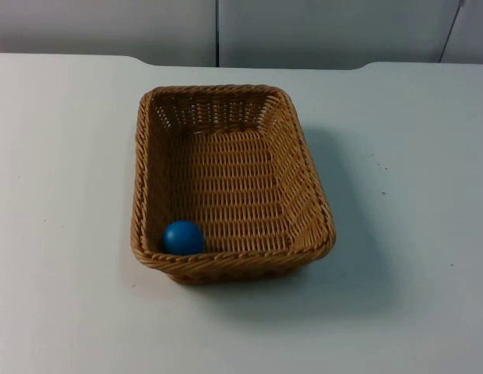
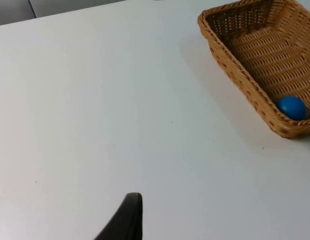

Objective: Pick up the basket with the left hand and place the ball into the basket with the right hand.

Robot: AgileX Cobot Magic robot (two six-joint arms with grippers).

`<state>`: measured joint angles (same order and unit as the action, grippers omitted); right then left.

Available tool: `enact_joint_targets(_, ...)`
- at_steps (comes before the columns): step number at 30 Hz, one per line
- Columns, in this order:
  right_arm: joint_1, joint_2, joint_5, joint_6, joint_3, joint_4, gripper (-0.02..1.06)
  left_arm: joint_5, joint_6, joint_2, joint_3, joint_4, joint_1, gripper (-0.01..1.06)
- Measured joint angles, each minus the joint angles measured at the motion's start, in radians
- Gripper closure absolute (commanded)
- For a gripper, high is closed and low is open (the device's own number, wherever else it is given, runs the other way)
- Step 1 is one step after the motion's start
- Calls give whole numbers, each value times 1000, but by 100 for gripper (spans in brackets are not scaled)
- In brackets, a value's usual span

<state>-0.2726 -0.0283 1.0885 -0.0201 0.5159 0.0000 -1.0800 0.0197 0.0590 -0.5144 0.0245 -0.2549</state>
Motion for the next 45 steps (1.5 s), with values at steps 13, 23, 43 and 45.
enact_joint_targets(13,17,0,0,-2,0,0,4,0,2,0,0,1,30,0)
enact_joint_targets(23,181,0,0,-2,0,0,4,0,2,0,0,1,214,0)
enact_joint_targets(43,224,24,0,-2,0,0,4,-2,2,-54,0,2,321,0)
enact_joint_targets(45,224,24,0,-2,0,0,4,-2,2,-54,0,2,321,0)
